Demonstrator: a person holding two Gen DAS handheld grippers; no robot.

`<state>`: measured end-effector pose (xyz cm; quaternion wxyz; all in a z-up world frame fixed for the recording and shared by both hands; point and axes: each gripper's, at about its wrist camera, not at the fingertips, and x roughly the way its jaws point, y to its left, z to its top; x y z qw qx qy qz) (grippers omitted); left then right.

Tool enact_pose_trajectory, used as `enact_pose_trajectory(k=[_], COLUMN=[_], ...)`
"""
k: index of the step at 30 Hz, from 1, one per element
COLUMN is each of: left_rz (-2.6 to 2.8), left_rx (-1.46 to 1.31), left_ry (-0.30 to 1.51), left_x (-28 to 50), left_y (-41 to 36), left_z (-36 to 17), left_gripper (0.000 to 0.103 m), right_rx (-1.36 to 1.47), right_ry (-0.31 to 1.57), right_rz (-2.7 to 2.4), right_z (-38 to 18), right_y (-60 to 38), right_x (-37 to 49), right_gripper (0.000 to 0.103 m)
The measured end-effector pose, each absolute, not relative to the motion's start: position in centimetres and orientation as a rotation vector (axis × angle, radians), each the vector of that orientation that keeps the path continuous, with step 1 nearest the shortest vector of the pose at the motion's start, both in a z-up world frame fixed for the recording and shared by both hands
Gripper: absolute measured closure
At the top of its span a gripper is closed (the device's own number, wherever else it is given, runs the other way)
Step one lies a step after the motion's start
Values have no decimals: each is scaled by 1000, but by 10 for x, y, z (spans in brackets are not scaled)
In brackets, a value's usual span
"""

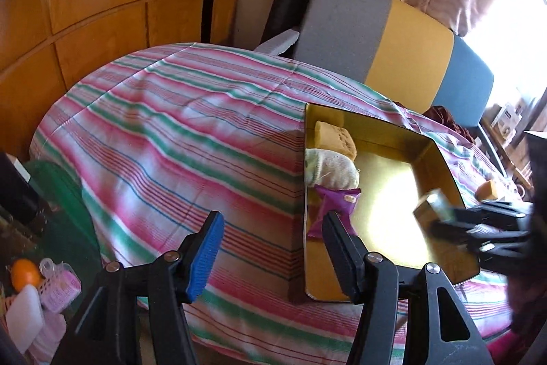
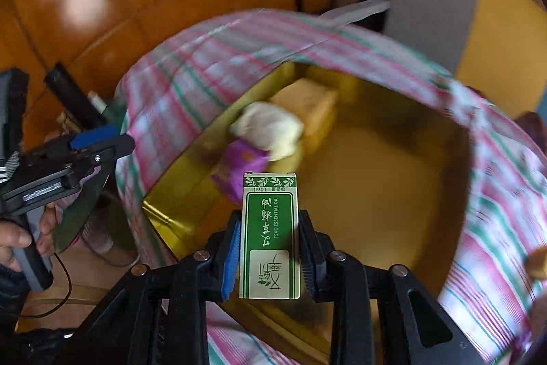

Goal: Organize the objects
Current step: 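Lower the green box into the tray and open the right gripper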

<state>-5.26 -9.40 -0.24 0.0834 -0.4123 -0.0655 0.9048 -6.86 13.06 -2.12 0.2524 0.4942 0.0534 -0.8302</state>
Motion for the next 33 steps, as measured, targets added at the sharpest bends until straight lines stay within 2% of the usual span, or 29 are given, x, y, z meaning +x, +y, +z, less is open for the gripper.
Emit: enact_pose_trajectory(k=[9, 11, 15, 23, 33], left_rz=[2682, 2678, 2681, 2731, 2701], left_rx=[-1272, -1275, -1272, -1209, -1121], left_ry=[-262, -272, -277, -209, -54], left_x=[-52, -52, -50, -42, -30], left_y=[-108, -109, -109, -102, -56], left_z=[-18, -20, -21, -8, 11], left_gripper=[41, 40, 38, 37, 34], right_rx=[1399, 1400, 1392, 1354, 1358], right_ry=[321, 292, 196, 86, -36], right_rz=[-2073, -2039, -1999, -2115, -2382], right_z=[-64, -67, -68, -46, -21], right_y=[59, 53, 54, 90, 180], right_x=[-74, -75, -75, -65, -37], right_gripper=[72, 72, 59, 58, 57])
